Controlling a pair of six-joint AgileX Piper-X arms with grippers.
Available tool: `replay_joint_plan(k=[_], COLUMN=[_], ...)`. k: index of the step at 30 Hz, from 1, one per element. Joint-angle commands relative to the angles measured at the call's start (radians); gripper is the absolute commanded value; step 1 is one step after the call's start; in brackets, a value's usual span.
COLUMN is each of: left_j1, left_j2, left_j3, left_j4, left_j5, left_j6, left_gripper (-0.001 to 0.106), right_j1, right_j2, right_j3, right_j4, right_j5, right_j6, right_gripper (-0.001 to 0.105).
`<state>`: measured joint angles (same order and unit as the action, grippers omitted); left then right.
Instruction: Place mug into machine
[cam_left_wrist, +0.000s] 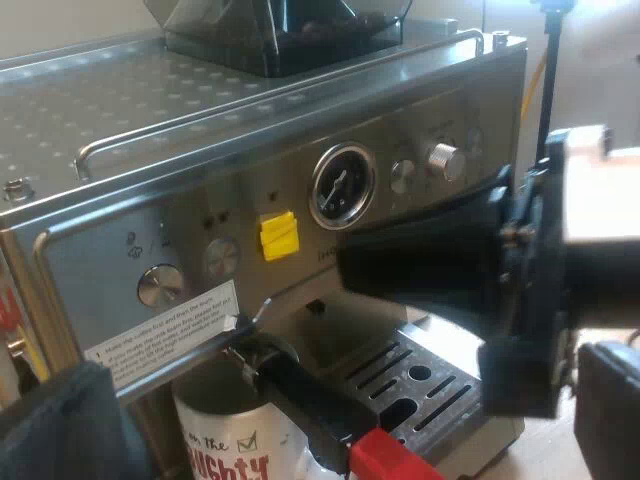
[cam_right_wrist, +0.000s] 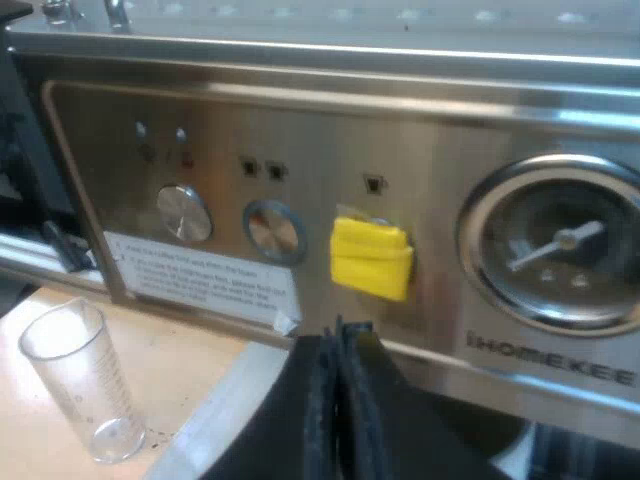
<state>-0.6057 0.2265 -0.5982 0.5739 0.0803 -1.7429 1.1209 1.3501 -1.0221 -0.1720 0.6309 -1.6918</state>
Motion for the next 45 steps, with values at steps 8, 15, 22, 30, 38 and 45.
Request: replay_joint_plan(k=[8, 15, 22, 30, 38, 45], left_j1=[-0.004, -0.004, -0.004, -0.004, -0.004, -0.004], left_j2=[-0.007, -0.007, -0.007, -0.007, -0.007, -0.007], left_j3=[-0.007, -0.007, -0.007, -0.007, -0.007, -0.007], left_j4=[-0.003, -0.003, -0.003, -0.003, -0.003, -0.003], left_j5=[0.006, 0.008, 0.015, 0.015, 0.015, 0.015], left_j6=[-0.001, -0.001, -0.001, -0.001, -0.001, -0.001], left_gripper=[0.093, 0.093, 0.093, 0.093, 0.093, 0.093], right_j1=[-0.049, -0.111, -0.156, -0.160, -0.158, -0.101], right_j2=[0.059, 0.064, 0.064, 0.116, 0.152, 0.136], right_j3=[-0.061, -0.061, -0.061, -0.061, -0.061, -0.061], right_j4=[-0.035, -0.049, -0.049, -0.052, -0.093, -0.078], right_j5=[-0.029, -0.023, -0.021, -0.059, 0.075, 0.177], right_j6=[-0.021, -0.019, -0.016, -0.018, -0.039, -0.040], right_gripper=[0.000, 0.000, 0.000, 0.000, 0.000, 0.000])
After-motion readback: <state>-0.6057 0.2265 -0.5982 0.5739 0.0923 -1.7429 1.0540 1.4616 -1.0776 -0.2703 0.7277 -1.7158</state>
